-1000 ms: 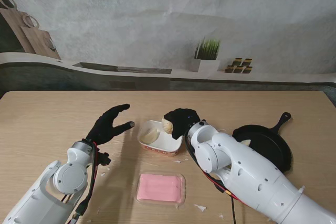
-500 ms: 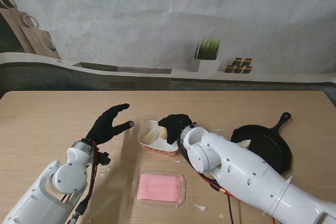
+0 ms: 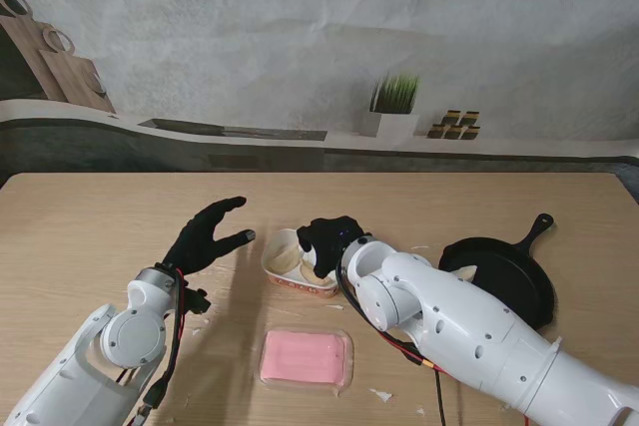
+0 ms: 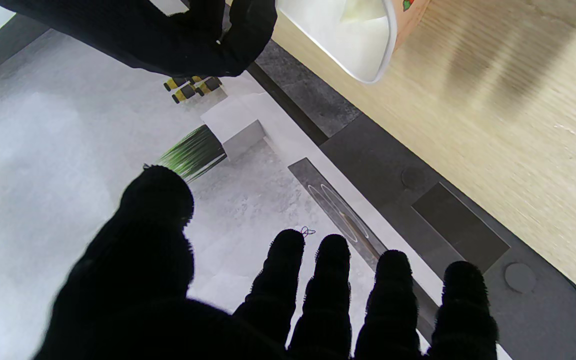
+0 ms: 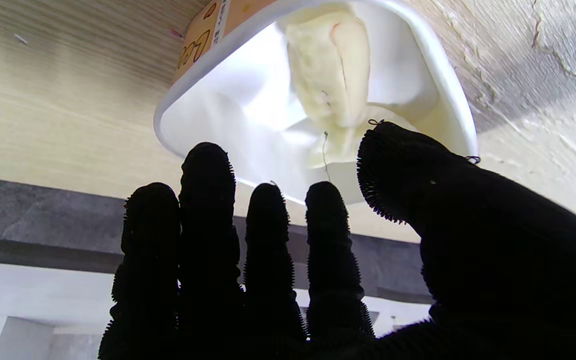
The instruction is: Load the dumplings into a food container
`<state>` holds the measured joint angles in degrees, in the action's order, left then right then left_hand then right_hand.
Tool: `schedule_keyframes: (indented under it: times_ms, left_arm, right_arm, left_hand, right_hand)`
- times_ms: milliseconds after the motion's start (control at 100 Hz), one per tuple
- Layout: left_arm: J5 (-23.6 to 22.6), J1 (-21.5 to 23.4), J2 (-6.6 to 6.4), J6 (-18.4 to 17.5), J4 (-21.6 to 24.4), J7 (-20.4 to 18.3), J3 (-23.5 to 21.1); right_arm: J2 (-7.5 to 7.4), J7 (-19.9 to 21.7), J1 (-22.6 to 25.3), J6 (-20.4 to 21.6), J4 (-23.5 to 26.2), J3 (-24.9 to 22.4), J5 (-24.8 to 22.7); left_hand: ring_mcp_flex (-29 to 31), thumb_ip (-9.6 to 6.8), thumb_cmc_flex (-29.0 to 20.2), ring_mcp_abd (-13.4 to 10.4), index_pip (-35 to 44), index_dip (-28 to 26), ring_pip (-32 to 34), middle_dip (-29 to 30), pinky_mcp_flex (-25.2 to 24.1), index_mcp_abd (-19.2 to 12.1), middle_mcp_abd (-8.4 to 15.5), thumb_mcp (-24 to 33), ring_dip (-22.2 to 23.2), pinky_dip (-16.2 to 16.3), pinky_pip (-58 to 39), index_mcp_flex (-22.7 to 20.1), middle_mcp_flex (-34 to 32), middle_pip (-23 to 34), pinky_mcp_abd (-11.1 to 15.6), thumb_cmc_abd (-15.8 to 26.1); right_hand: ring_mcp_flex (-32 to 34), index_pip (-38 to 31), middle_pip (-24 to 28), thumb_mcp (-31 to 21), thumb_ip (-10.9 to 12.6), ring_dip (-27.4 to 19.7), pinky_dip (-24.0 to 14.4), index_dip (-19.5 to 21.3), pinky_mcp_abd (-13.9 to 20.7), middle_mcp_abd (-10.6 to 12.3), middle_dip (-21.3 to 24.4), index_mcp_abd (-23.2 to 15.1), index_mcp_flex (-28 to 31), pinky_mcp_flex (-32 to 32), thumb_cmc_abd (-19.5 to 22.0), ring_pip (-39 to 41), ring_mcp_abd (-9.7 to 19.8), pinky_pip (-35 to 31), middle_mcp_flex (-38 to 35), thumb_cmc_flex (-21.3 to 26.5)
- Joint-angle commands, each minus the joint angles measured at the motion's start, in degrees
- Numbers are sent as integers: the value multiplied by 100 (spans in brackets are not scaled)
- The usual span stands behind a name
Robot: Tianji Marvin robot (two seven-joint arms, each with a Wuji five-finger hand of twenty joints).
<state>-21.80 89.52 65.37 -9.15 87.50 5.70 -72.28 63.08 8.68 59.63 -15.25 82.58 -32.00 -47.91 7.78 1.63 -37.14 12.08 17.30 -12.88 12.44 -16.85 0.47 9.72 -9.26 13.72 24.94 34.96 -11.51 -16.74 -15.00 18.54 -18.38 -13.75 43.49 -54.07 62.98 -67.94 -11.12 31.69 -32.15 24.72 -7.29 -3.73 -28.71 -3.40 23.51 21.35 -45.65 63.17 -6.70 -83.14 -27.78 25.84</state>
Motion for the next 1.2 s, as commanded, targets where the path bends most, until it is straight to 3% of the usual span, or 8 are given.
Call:
schedule_keyframes:
  times_ms: [0, 180, 380, 520, 620, 730, 900, 1190]
  left_arm:
    - [6, 10, 21, -6, 37, -70, -13]
    - [8, 18, 22, -3, 40, -67, -23]
    - [-2, 26, 21, -8, 45, -62, -31]
    - [-14, 23, 17, -3, 42, -76, -17]
    - [-36, 13, 11, -8, 25, -91, 0]
    - [-50, -2, 8, 5, 9, -104, 26]
    - [-66, -67, 4, 52, -18, -133, 100]
    - [-57, -148, 6, 114, -88, -157, 182]
  right_arm:
    - [9, 45, 98, 20, 109, -74, -54]
    - [-151, 104, 558, 559, 536, -774, -599]
    - [-364, 389, 1558, 1589, 1253, -2246, -1437]
    - [-440, 542, 2253, 2188, 1644, -3260, -1851]
    - [-473, 525, 2718, 2529, 1810, -3934, -2180]
    - [-488, 238, 3113, 2763, 1778, -4541, -2463]
    - [-547, -97, 3455, 3237, 1488, -5237, -2819]
    - [-663, -570, 3666, 3546, 864, -5601, -3319]
  left_hand:
    - [39, -129, -55, 2, -75, 79, 63, -41, -11, 5, -16, -116, 55, 61, 172, -13, 4, -37, -78, 220]
    - [31, -129, -60, 12, -76, 79, 59, -38, -14, 11, -30, -113, 54, 59, 174, -18, 10, -43, -79, 217]
    - [36, -129, -61, 11, -77, 79, 61, -39, -11, 7, -26, -113, 55, 58, 173, -21, 11, -41, -81, 207]
    - [35, -129, -62, 6, -67, 75, 59, -38, -13, -51, -19, -109, 53, 57, 175, -40, 6, -41, -87, 213]
    - [37, -127, -61, 12, -58, 69, 58, -37, -9, -55, -28, -112, 52, 56, 173, -39, 12, -45, -79, 211]
    - [37, -127, -58, 12, -50, 65, 58, -38, -11, -63, -17, -115, 53, 55, 175, -41, 10, -43, -80, 219]
    - [39, -127, -63, 10, -48, 63, 58, -38, -11, -62, -20, -118, 54, 55, 174, -34, 15, -45, -78, 208]
    - [40, -129, -70, 16, -44, 60, 59, -42, -26, -70, -17, -117, 55, 51, 181, -29, 7, -38, -80, 201]
  right_hand:
    - [-246, 39, -88, 48, 233, 89, -25, 2, 172, 49, -19, 25, -193, -143, 70, -13, 6, -5, 259, -204]
    - [-972, 89, -144, 204, 257, 94, -9, -22, 299, 190, 30, -194, -465, -615, 181, -308, 14, 220, 675, -354]
    - [-1676, 317, -698, 363, 269, -262, 152, -71, 200, 512, 317, -271, -758, -1103, 204, -1377, 19, 1013, 1017, -451]
    - [-1880, 472, -868, 419, 266, -479, 289, -205, 126, 533, 392, -210, -917, -1289, 224, -1865, 115, 1504, 1129, -456]
    - [-1880, 538, -945, 423, 284, -635, 327, -299, 70, 571, 427, -276, -962, -1366, 301, -2181, -86, 1749, 1136, -435]
    - [-1822, 516, -960, 312, 318, -681, 309, -308, 70, 548, 435, -371, -879, -1367, 315, -2263, -86, 1759, 1037, -306]
    - [-1811, 475, -910, 166, 341, -699, 299, -271, 99, 578, 403, -489, -830, -1327, 306, -2307, 231, 1790, 969, -172]
    - [-2035, 463, -853, -207, 374, -676, 398, -164, 186, 602, 367, -686, -798, -1477, 192, -2320, 440, 2158, 1219, 38]
